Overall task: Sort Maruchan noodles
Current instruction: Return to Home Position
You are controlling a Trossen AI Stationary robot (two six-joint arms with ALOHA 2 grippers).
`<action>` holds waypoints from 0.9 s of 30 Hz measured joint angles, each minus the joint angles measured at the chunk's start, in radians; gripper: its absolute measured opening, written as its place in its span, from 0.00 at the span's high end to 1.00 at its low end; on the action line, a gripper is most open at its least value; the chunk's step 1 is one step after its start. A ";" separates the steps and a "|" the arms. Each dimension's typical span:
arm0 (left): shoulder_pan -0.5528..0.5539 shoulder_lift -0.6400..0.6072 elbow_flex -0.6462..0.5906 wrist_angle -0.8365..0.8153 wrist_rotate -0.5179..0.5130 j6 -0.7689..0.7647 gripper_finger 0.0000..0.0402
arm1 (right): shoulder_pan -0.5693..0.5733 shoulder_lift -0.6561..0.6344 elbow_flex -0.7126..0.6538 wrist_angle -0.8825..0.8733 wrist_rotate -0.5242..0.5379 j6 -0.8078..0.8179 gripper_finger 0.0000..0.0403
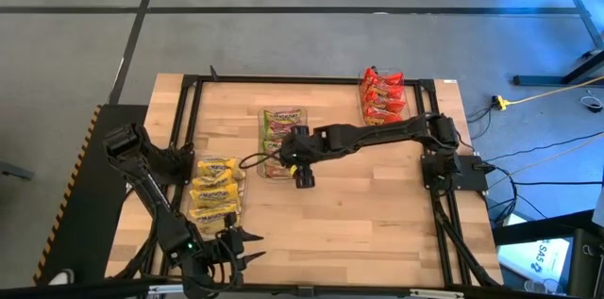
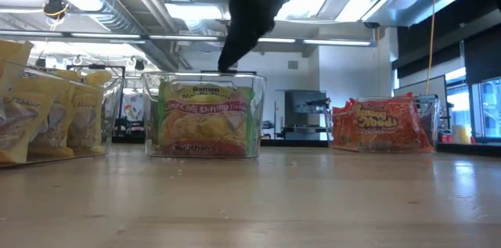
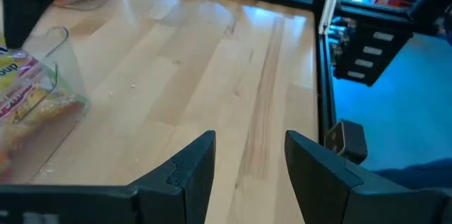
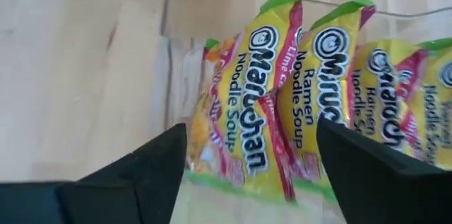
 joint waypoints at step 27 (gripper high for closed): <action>0.243 -0.096 0.000 -0.021 0.223 0.362 0.94 | 0.176 -0.807 -0.722 0.166 -0.056 0.297 0.65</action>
